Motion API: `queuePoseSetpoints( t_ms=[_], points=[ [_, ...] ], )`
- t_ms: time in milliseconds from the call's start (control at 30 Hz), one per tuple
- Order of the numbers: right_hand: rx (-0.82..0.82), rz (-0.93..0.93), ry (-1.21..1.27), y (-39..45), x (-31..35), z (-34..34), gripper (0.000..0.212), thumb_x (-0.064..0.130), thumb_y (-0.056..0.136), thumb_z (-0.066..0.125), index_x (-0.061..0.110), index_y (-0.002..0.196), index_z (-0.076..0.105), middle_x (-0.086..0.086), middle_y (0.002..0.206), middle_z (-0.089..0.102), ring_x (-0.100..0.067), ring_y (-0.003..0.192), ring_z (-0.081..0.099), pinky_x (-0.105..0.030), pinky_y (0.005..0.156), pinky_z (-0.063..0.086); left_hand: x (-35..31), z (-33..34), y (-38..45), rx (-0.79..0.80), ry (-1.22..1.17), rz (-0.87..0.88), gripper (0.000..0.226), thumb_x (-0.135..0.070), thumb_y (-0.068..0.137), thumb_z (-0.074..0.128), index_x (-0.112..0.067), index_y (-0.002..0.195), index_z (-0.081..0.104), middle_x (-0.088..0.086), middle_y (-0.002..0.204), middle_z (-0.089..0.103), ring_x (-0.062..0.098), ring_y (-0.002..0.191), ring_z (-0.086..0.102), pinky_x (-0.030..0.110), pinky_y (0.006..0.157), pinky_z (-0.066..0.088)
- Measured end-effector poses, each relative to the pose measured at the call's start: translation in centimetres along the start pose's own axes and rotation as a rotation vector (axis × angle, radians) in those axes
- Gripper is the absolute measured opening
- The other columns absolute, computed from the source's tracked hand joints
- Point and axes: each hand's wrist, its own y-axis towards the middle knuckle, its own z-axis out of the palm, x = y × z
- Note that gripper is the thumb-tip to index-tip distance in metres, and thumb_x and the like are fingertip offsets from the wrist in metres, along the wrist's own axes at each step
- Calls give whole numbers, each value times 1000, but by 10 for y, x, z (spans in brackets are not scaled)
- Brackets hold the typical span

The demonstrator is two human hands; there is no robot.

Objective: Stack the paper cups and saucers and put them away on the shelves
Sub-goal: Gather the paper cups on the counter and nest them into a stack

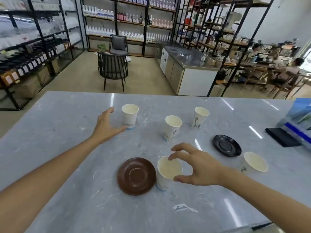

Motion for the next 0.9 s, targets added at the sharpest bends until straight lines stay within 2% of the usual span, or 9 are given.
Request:
queuePoseSetpoints(
  t_ms=[67,300,533,633,767,900],
  points=[
    [3,14,22,1,-4,8,57,64,79,70,46,131,52,17,144,38,-3,127,46,-26,88,49,5,6,9,21,7,-13,107,-49,68,89,-20,153,32,6,156,41,30,143,37,48,114,37],
    [37,69,2,-4,-17,38,55,58,79,74,42,129,58,12,132,43,-4,119,43,-29,87,51,25,35,38,97,-26,-124,123,-46,63,94,-15,158,23,11,164,26,32,151,27,50,121,29],
    [16,101,30,3,-21,43,26,39,88,76,31,112,74,2,123,56,-16,107,55,-40,79,56,38,62,71,139,-167,-244,134,-47,59,96,-19,160,13,5,168,18,29,154,23,51,123,27],
    [-6,117,59,8,-24,43,20,38,89,75,28,106,76,0,119,59,-17,104,58,-40,77,56,42,71,82,132,-249,-275,126,-40,63,96,-21,159,16,3,168,21,27,152,27,46,122,30],
    [-29,149,115,15,-27,43,21,39,90,74,27,106,76,3,117,59,-14,103,59,-38,82,55,43,82,94,73,-344,-258,110,-30,68,94,-21,155,27,1,163,32,23,148,35,30,110,31],
    [-17,197,153,23,-32,39,22,41,91,73,28,109,75,6,117,58,-6,96,53,-37,85,54,44,91,105,58,-412,-240,99,-21,67,95,-16,148,39,4,155,45,21,141,44,29,107,36]
  ],
)
